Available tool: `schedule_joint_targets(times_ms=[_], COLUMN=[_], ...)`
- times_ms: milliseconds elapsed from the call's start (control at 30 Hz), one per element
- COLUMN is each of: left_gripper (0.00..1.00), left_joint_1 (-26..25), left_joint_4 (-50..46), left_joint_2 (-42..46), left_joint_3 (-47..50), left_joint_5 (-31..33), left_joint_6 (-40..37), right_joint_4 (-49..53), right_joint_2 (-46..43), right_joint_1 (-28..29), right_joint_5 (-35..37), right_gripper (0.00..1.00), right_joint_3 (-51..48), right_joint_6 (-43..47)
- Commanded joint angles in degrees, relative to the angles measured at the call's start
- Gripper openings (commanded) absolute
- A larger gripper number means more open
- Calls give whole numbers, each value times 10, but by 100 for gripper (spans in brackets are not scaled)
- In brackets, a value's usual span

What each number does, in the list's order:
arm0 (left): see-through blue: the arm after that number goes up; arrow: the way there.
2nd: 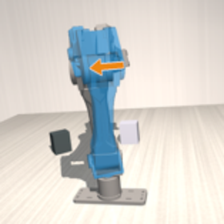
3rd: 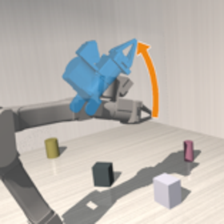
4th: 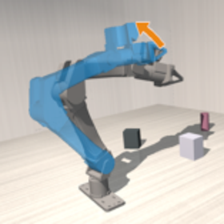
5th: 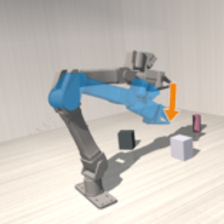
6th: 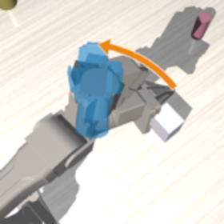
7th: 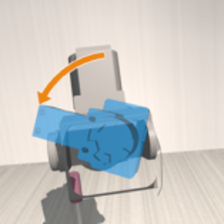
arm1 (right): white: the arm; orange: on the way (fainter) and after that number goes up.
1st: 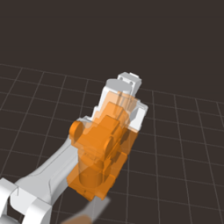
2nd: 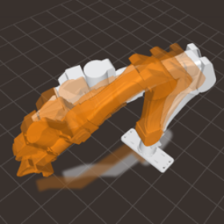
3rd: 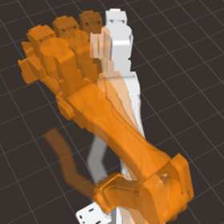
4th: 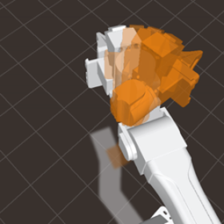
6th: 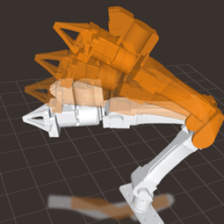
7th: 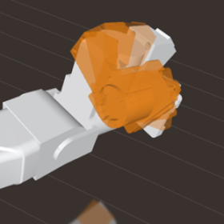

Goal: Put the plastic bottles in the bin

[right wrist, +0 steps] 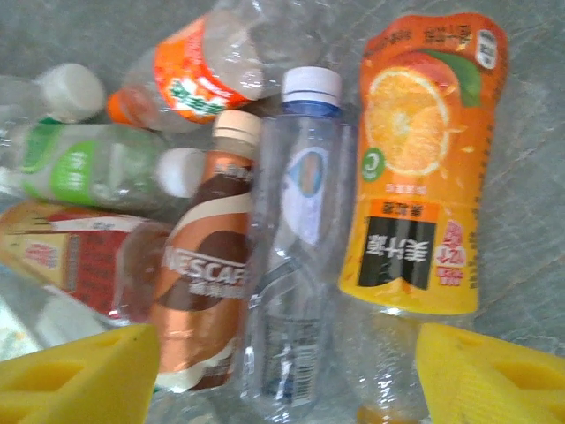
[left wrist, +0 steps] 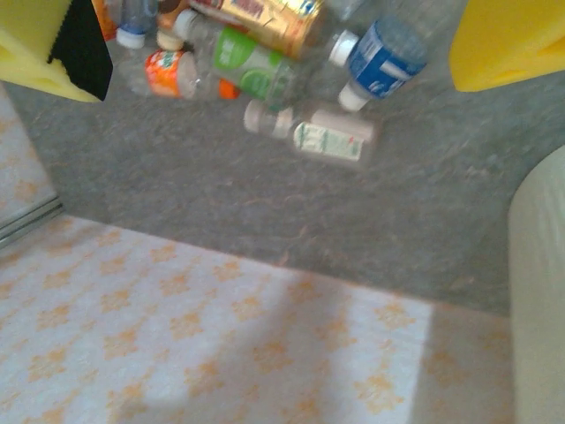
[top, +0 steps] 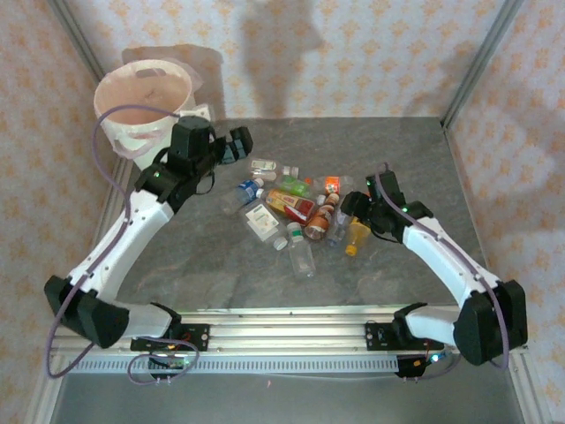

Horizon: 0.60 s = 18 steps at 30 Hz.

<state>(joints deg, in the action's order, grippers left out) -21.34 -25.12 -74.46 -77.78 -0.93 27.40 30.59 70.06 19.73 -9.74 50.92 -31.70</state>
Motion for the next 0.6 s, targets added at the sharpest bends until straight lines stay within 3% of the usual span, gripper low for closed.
schedule_joint_targets(times_ms=[0,133,400,567], left_gripper=[100,100,100,100], left_joint_1=[1,1,1,1], left_joint_4=[13,-14,-17,-15], left_joint_2=[35,38,27,17], left_joint_3=[29,30,32,34], left_joint_5=[27,47,65,62], left_joint_6=[10,1,4,21], right_joint_4=[51,30,-10,-9], right_joint_2=[14,41,124,126], right_joint_1=[1,-22,-55,-55], right_joint_5=[110,114,-37,37], right_gripper=[80,78,79,75], right_joint_3=[5,-7,7,-25], right_joint_6=[-37,-37,43,9])
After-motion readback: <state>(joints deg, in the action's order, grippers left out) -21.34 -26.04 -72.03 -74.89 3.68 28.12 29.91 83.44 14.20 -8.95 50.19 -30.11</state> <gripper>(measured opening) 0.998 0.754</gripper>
